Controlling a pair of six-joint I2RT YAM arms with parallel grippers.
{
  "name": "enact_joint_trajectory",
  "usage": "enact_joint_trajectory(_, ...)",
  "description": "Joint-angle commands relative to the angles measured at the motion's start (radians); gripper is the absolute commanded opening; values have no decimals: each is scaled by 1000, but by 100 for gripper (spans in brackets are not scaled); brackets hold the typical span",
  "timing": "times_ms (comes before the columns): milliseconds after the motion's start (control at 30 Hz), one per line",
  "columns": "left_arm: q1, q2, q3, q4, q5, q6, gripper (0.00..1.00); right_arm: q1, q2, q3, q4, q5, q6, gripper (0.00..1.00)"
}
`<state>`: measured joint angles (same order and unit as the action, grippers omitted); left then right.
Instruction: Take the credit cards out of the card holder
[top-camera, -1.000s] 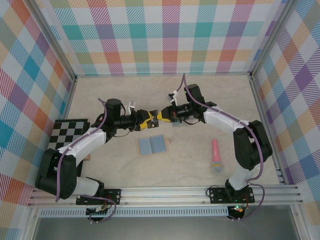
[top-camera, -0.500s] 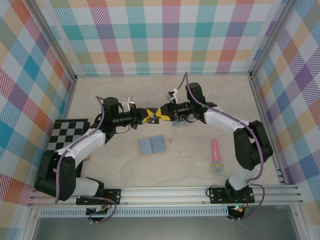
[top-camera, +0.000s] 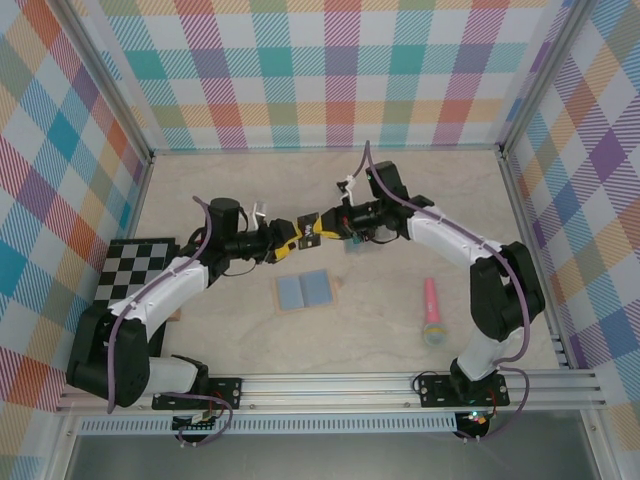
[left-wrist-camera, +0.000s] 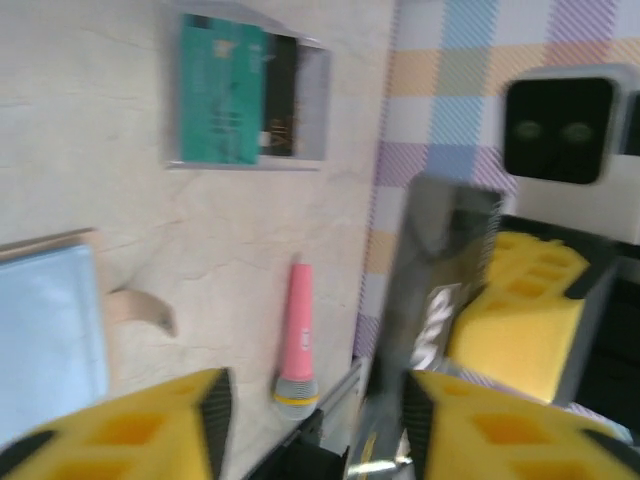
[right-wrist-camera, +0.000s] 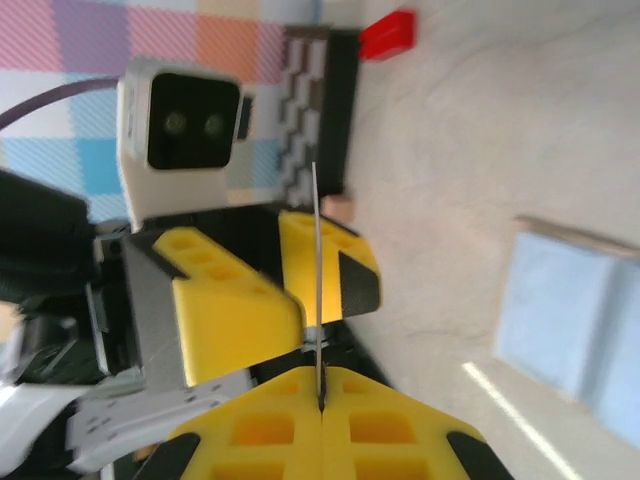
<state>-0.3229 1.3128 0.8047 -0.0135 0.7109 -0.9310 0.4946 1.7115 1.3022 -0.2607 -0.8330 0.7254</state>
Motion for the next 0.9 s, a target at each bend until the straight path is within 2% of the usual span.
enact_joint_trajectory(0,16,-29,66,-297,-145,146,62,-34,-24,104,-332,216,-238,0)
enact_joint_trajectory(100,18,-28,99,-431,-241,215,76,-55,-15,165,-471,382,-336,0)
enact_joint_trajectory(267,18,-29,117,-530,-324,282,87,-89,30,255,-615,609,-437,0)
enact_joint_trajectory(367,18,-35,115,-552,-350,306,92,-108,63,290,-645,691,-470,0)
enact_joint_trajectory(533,18,-41,109,-559,-356,323,100,-135,137,353,-667,723,-504,0)
enact_joint_trajectory(867,19,-39,108,-576,-364,329,100,-145,275,471,-712,756,-565,0)
